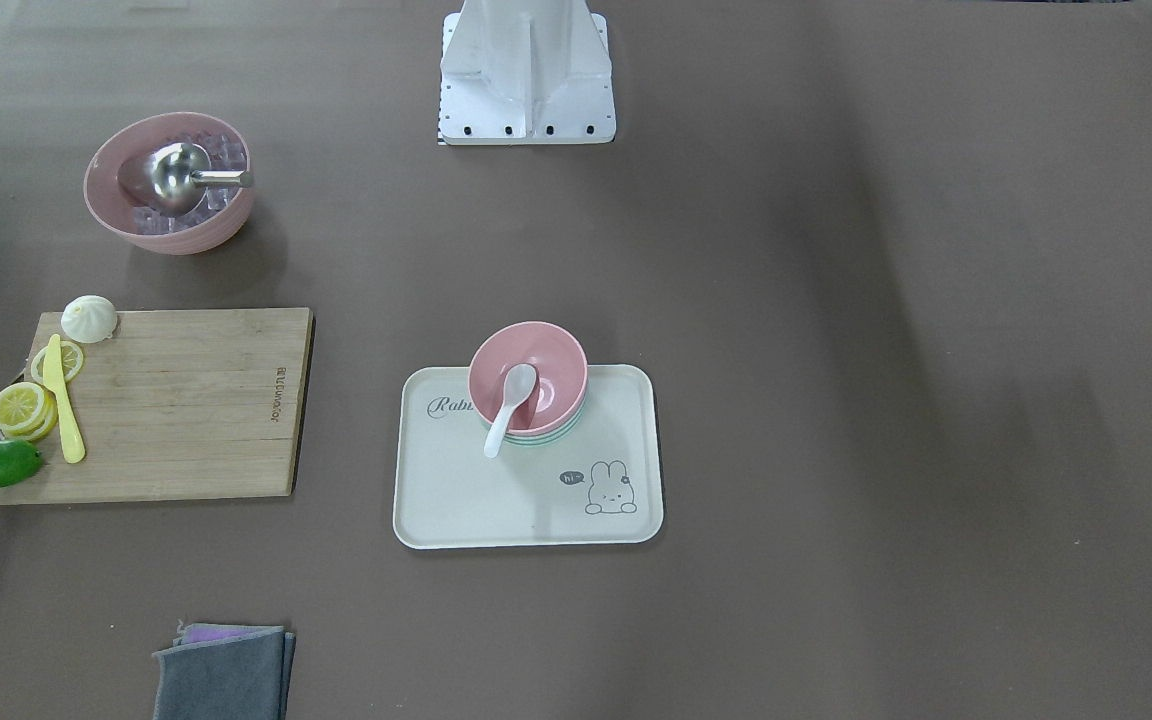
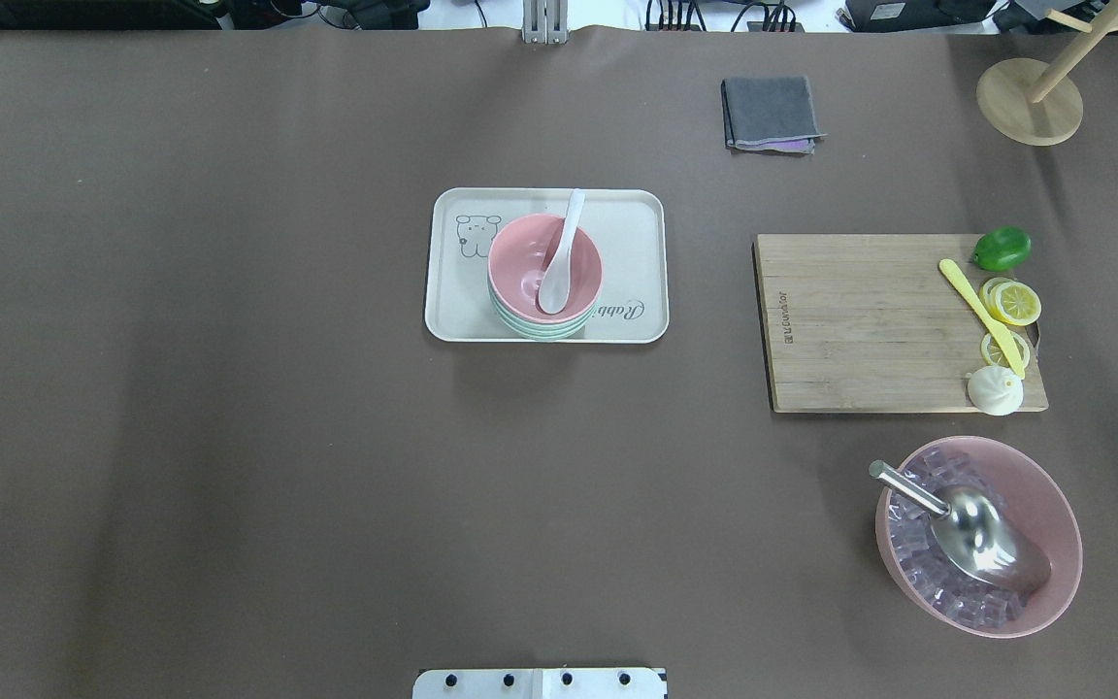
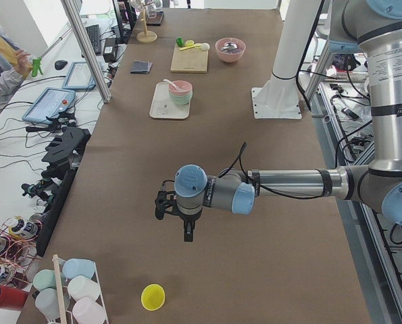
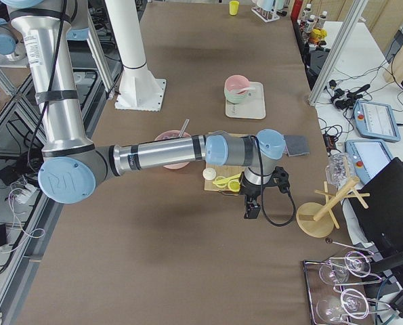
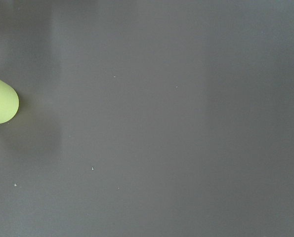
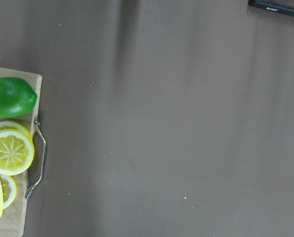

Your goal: Stack pink bowl on green and place spoon

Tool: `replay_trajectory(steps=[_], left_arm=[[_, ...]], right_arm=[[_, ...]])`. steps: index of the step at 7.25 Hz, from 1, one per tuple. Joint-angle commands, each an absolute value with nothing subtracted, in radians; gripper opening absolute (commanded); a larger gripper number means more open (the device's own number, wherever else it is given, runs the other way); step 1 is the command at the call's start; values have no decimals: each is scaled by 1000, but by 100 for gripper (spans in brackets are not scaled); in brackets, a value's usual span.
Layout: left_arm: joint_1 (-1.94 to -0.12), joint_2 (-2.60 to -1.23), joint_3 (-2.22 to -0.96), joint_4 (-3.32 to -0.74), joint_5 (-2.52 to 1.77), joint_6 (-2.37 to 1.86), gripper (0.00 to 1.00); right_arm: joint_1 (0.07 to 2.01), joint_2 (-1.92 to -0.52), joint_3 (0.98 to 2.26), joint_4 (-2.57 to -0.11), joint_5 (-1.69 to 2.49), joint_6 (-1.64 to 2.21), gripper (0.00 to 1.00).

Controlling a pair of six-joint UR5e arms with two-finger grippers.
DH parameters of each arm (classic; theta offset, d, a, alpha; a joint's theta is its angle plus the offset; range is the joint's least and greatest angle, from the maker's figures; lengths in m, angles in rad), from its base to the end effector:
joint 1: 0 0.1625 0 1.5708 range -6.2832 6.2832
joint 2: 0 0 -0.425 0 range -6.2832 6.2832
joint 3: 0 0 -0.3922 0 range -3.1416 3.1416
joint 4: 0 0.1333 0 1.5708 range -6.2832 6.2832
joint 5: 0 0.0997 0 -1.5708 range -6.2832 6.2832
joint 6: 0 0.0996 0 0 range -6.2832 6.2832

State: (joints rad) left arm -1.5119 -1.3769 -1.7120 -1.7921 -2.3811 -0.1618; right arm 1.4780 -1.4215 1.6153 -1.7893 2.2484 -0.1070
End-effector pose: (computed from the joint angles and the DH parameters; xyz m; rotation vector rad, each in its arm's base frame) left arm -0.0363 -0.4224 0.6511 0.0693 0.8208 -0.0287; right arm 0.0200 -0.5500 0.5873 -0.0190 -0.6787 -0.1837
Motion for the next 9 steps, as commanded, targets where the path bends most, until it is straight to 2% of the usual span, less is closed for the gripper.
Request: replay_trajectory(steps=[1, 3, 7, 9], left_arm=[[-1513, -1390, -1706, -1780, -2379, -167, 98], [-1523, -1431, -1697, -1659, -2388, -164, 98], [-1534, -1414, -1712, -1651, -2393, -164, 98], [-1555, -1422, -1706, -1652, -2391, -164, 98]], right_arm=[[1479, -1436, 1621, -1793, 2278, -115, 100], [1479, -1436, 1626, -1793, 2232, -121, 100], [1477, -1431, 1612, -1793, 2240, -120, 100], [1482, -1433, 1649, -1795, 2261, -121, 100]])
